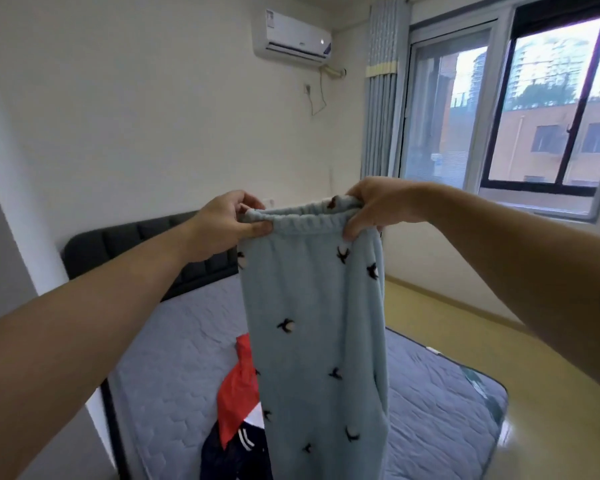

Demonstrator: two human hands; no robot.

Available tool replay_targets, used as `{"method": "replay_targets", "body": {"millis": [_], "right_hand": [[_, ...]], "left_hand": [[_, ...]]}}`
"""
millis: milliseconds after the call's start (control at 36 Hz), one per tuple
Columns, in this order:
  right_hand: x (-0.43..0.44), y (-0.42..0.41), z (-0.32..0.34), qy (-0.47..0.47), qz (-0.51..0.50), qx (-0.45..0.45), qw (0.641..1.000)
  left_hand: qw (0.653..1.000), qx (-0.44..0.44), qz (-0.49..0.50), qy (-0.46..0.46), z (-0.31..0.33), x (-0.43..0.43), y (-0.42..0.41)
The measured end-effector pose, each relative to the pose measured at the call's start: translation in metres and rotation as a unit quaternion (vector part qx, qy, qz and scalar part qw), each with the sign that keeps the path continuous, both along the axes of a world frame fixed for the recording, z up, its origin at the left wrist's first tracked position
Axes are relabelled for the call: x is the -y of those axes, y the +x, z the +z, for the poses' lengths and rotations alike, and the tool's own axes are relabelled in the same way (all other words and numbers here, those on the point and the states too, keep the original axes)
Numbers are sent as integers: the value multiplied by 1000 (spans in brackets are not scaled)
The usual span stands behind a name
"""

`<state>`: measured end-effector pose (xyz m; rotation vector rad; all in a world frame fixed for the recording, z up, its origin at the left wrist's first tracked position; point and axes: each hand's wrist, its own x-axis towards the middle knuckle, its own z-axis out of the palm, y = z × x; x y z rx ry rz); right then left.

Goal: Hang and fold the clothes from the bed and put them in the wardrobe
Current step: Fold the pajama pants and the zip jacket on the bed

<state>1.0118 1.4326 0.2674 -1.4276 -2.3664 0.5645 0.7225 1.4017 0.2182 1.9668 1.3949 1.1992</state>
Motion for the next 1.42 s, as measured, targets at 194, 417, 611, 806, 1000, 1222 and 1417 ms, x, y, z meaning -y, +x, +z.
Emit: {"method": "replay_targets", "body": {"millis": [194,417,611,806,1000,1222,1417], "right_hand": [[4,43,-13,-145,9,-92,985],[-2,118,-19,-336,125,-203,911],[-59,177,-35,-421,172,-176,873],[-166,225,-78,-292,-47,-95,950],[-277,270,-116,26,-210,74,975],[-342,322,-94,198,-248,39,948],[-337,323,-68,296,-191,-18,936]], "left_hand": [[952,78,-127,-269,-6,-21,34],[884,103,-281,-359,4,-55,75],[842,50,-360,-399,-5,-129,129],[891,-109,-228,-378,-40,-253,218],[953,-289,-17,-86,-71,-364,339],[998,-41,34,-35,-52,-433,404],[999,51,2,13,-27,-442,391]]}}
